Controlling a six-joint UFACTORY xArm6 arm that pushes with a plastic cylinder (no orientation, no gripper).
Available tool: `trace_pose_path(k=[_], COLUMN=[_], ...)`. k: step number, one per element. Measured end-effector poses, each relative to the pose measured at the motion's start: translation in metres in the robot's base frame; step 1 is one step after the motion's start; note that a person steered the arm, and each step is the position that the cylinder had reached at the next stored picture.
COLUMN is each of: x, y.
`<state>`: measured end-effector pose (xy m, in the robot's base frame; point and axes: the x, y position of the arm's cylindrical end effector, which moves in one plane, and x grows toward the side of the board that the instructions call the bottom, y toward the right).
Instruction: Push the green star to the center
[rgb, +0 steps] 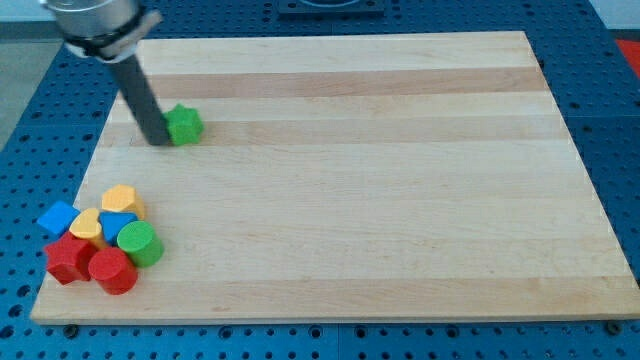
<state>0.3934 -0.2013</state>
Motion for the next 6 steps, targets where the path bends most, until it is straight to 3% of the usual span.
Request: trace_pose_path(k=[1,3,4,5,6], x=[-0.001,0.009,-0.019,-0.038,-0.028], y=[0.034,-0.058,-0.062,-0.034,0.023])
